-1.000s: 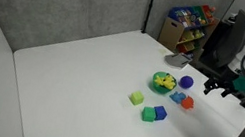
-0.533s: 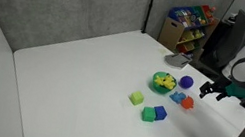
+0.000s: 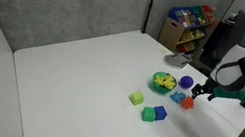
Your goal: Put the orange toy in the bowl
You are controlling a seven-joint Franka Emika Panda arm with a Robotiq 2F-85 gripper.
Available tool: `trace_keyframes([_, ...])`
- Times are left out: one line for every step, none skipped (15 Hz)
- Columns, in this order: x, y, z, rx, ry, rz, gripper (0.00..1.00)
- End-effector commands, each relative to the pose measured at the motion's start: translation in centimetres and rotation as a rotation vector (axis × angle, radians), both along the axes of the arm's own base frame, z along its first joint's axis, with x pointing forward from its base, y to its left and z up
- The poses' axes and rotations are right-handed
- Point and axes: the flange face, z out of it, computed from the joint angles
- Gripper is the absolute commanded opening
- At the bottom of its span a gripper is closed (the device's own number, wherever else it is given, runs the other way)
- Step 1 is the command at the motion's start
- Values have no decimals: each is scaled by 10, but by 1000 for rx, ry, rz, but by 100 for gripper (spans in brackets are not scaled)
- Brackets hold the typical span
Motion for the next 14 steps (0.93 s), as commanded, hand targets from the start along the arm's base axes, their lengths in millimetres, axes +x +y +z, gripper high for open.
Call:
trace_keyframes([17,1,-19,-27,-6,-2,100])
trace_keyframes([20,3,-24,-26,-3,4,100])
trace_keyframes([23,5,-28,-26,3,9,100])
trace_keyframes([26,7,-32,-24,7,16,100])
trace_keyframes([29,8,-36,-25,9,21,100])
trace_keyframes([32,9,-40,-28,10,27,100])
trace_keyframes([35,11,-45,-32,14,37,100])
trace_keyframes([38,12,-50,-33,20,43,100])
trace_keyframes([40,13,-55,-33,26,48,100])
trace_keyframes([42,14,-61,-34,33,53,100])
trace_keyframes([44,14,-66,-34,40,63,100])
trace_keyframes([45,14,-71,-33,46,65,100])
trace_keyframes([47,14,-75,-30,53,71,100])
trace_keyframes([48,14,-80,-32,57,74,100])
